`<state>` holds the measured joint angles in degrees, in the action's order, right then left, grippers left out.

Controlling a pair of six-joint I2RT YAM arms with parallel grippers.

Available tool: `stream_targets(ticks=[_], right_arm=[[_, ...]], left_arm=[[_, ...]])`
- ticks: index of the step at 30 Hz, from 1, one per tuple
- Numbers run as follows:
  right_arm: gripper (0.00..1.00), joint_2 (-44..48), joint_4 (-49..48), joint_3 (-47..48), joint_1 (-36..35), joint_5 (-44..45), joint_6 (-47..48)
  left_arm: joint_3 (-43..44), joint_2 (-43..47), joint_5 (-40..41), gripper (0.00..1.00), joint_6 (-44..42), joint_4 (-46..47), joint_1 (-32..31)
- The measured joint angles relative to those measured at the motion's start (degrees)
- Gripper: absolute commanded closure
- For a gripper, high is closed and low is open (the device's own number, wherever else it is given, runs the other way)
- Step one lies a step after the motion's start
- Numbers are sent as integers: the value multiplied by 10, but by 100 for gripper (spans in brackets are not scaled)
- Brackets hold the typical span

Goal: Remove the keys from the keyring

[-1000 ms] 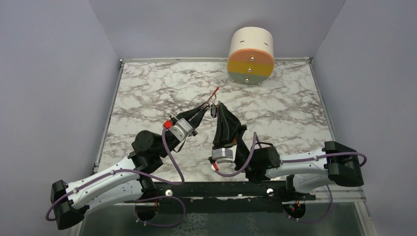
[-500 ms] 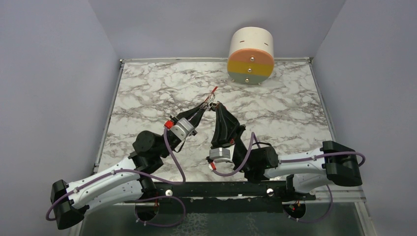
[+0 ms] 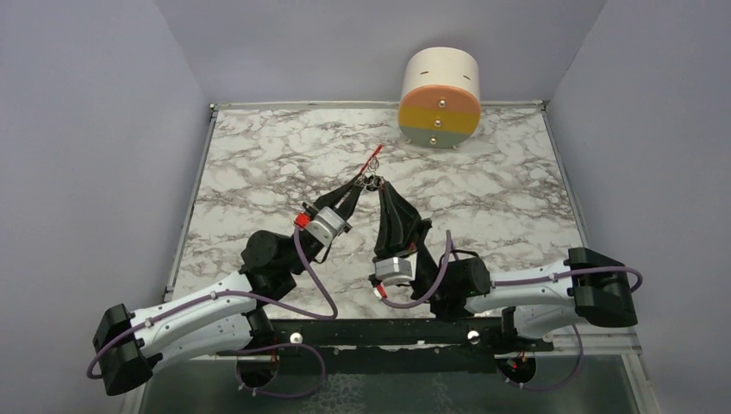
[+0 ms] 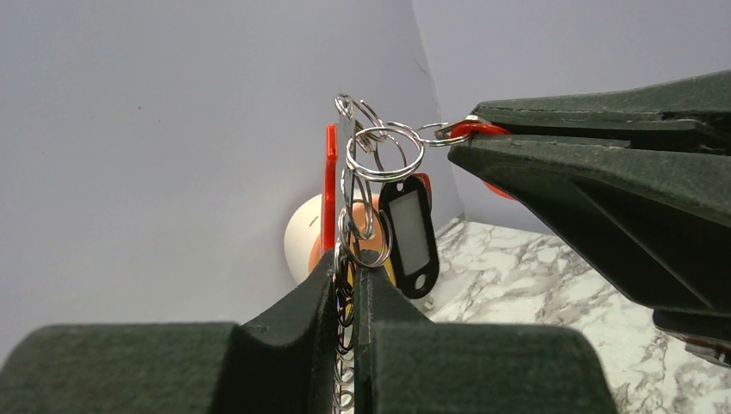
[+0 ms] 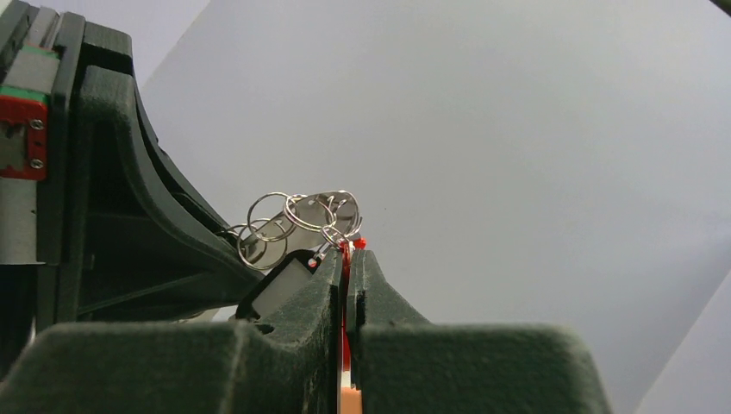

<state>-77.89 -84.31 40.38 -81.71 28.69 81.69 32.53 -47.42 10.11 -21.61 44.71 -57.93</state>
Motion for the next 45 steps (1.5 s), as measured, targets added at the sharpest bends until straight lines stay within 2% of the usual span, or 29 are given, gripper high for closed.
stream_targets(ticks=[6,12,17,31,45], right_arm=[[99,2,0,0,-7,-4,-54],[99,58,27,-5,-11,-25,-176],[99,75,54,-6,-12,-37,-239],[98,80,115,15,-12,-57,-330],[99,81,171,36,-10,-65,-347]], left_arm=[[-7,-11,2,100,-9,47,0],[-14,-23,-21,100,-24,89,-7],[-14,-25,-32,100,-33,112,-8],[-14,-47,-28,100,-50,144,-5],[-14,-54,-26,100,-54,160,-5]])
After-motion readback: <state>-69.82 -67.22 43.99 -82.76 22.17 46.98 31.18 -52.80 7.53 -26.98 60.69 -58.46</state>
